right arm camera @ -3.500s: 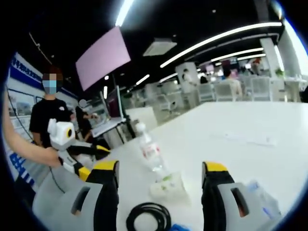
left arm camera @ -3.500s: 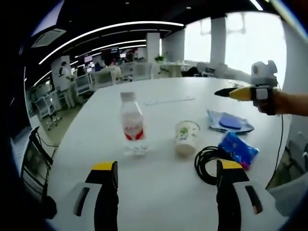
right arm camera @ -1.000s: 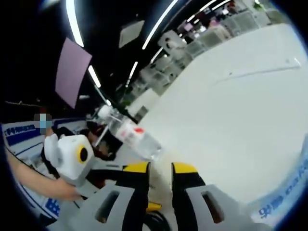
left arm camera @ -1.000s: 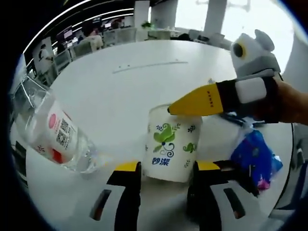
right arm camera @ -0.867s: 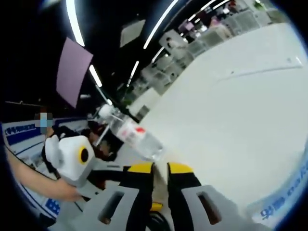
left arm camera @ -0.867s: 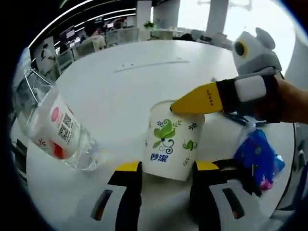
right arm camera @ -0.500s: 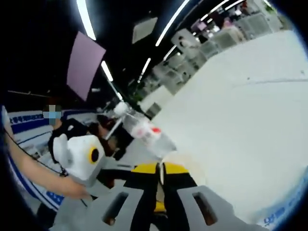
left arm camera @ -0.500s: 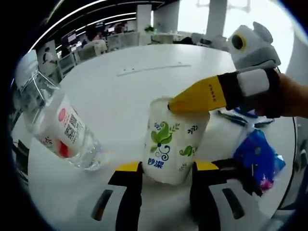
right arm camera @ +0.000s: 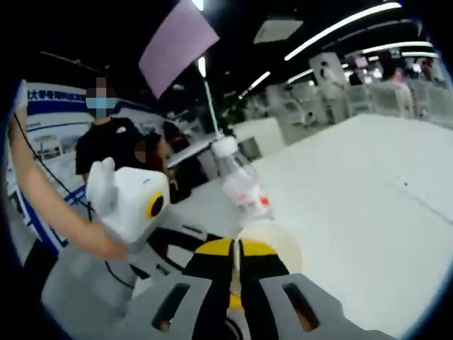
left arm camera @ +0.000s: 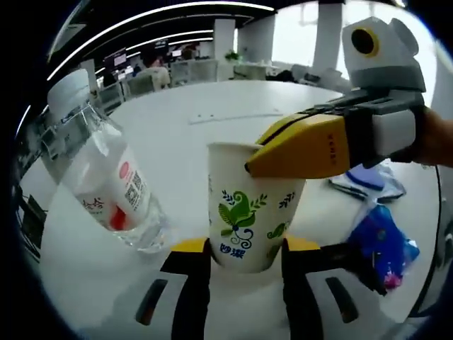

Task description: Arrange the tabletop items into an orderly group along one side of the table until the central work area is clear of visible clutter.

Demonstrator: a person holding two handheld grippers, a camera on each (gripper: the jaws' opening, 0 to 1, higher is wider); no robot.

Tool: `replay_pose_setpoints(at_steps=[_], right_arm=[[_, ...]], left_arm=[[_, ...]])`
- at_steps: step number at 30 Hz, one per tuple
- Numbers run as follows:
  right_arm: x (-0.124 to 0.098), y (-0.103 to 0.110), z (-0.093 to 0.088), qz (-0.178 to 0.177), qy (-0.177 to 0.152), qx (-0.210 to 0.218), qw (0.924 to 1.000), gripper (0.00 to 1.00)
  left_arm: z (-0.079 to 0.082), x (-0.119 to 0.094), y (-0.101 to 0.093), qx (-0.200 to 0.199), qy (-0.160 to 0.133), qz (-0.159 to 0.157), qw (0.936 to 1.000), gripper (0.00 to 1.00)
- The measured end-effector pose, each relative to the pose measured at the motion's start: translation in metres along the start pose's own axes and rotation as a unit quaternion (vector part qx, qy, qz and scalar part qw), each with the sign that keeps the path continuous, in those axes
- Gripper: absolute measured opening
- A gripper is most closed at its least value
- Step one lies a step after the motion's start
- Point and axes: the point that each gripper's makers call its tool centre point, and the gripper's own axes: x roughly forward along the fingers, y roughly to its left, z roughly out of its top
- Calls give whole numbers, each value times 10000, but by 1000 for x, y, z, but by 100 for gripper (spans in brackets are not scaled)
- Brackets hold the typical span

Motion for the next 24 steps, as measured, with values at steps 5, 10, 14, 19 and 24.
replay_pose_setpoints(at_steps=[5,10,14,19,24], right_arm=[[11,7,1,12,314,-915,9953,0],[23,7,2,29,700,-1761,9819,0],[29,6,0,91,888,-2167,9722,0],[35,3,-2,50,1061,-2726,9563,0],[40,4,-13,99,1195,-3077,9439,0]], left_arm=[[0,0,7,-270,-178,181,9993,36],[0,4,16,-554,-283,247,9978,36],[1,8,20,-733,-337,329,9962,36],[4,13,24,-908,-456,452,9938,35],[0,22,26,-1043,-345,516,9926,35]])
